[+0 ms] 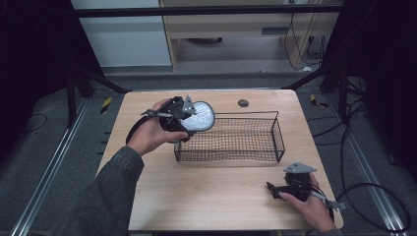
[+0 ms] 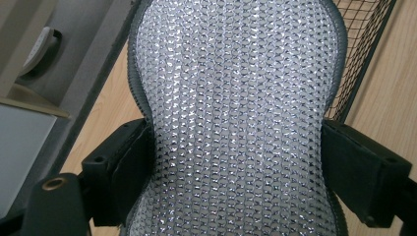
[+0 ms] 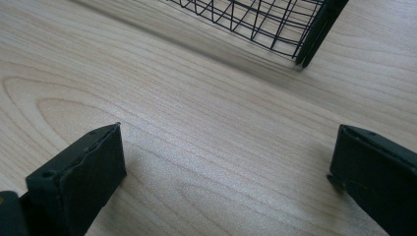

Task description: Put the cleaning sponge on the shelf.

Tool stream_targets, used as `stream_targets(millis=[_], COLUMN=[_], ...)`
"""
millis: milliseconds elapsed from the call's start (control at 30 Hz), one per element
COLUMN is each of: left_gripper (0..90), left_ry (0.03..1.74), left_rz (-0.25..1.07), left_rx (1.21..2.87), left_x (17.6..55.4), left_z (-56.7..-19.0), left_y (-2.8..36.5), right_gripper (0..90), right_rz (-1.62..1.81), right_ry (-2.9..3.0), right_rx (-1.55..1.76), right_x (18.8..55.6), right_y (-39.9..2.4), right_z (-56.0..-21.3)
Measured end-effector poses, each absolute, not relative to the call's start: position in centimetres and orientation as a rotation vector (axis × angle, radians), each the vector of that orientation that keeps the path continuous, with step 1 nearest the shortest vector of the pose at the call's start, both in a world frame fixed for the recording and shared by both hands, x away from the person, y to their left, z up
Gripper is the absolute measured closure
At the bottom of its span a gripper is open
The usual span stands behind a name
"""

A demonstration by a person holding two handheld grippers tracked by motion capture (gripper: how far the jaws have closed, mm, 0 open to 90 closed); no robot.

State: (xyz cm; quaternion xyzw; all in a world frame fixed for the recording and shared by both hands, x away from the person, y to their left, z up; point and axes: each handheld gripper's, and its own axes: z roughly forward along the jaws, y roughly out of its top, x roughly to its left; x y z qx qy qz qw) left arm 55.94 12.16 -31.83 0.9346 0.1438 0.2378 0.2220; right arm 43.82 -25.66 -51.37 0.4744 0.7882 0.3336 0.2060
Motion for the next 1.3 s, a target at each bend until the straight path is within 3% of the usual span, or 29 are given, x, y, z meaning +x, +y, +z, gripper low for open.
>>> stream_targets(millis=[1300], left_gripper=[16.6], left_ry=[0.266], left_rz=[0.619], left_rx=[2.665], left_x=[57.2], left_z=[-35.1], left_y=[8.1], right_gripper=[0.4], right_rz=[0.932], right_ry=[2.197], right_rx=[1.322], right_x=[43.9], right_y=[-25.6], right_z=[-51.4])
